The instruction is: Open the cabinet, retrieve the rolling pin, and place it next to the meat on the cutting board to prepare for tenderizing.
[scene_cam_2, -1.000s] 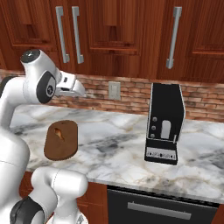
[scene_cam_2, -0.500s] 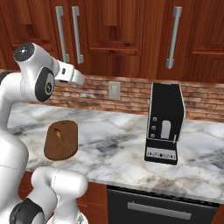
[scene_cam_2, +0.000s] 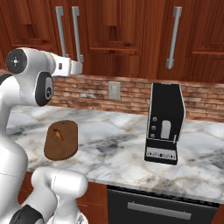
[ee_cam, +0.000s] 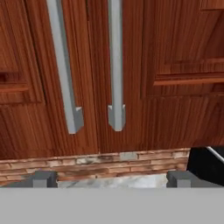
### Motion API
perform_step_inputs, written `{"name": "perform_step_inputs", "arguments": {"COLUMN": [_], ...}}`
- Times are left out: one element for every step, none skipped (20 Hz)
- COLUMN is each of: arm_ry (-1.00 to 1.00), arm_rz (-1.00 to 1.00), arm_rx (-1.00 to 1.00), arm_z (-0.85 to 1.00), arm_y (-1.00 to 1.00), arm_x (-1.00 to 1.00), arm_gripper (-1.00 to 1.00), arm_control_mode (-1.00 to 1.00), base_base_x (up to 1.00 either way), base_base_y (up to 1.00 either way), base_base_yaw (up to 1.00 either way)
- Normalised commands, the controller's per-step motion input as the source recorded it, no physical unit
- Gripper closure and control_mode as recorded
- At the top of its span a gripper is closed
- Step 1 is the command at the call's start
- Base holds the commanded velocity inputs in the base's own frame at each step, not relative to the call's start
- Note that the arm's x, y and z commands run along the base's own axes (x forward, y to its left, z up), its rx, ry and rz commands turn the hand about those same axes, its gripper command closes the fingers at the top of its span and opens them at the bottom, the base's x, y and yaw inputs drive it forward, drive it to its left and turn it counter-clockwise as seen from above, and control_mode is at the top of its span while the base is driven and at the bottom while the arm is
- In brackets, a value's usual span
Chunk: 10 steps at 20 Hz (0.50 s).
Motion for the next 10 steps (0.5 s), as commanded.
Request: {"name": "perform_step_inputs", "arguments": {"arm_ry": [-0.37, -0.39, -0.38, -0.39, -0.41, -0.41, -0.40, -0.38, -0.31, -0.11], "arm_rz": [0.00, 0.00, 0.00, 0.00, 0.00, 0.00, 0.00, 0.00, 0.00, 0.00], "arm_rx": [-0.02, -0.04, -0.03, -0.04, -0.05, -0.06, -0.06, -0.05, -0.04, 0.00], "arm_z": [0.24, 0.22, 0.24, 0.20, 0.18, 0.17, 0.19, 0.27, 0.25, 0.16], "arm_y": [0.00, 0.00, 0.00, -0.01, 0.00, 0.00, 0.00, -0.04, -0.03, 0.00], "arm_x": [-0.07, -0.14, -0.14, -0.14, -0.14, -0.13, -0.10, -0.12, 0.00, 0.00], "arm_gripper": [-1.00, -1.00, -1.00, -1.00, -1.00, -1.00, -1.00, -1.00, -1.00, -1.00], "arm_control_mode": [-1.00, -1.00, -1.00, -1.00, -1.00, -1.00, -1.00, -1.00, -1.00, -1.00], "base_base_x": [0.00, 0.00, 0.00, 0.00, 0.00, 0.00, 0.00, 0.00, 0.00, 0.00], "base_base_y": [0.00, 0.00, 0.00, 0.00, 0.00, 0.00, 0.00, 0.00, 0.00, 0.00], "base_base_yaw": [0.00, 0.00, 0.00, 0.00, 0.00, 0.00, 0.00, 0.00, 0.00, 0.00]}}
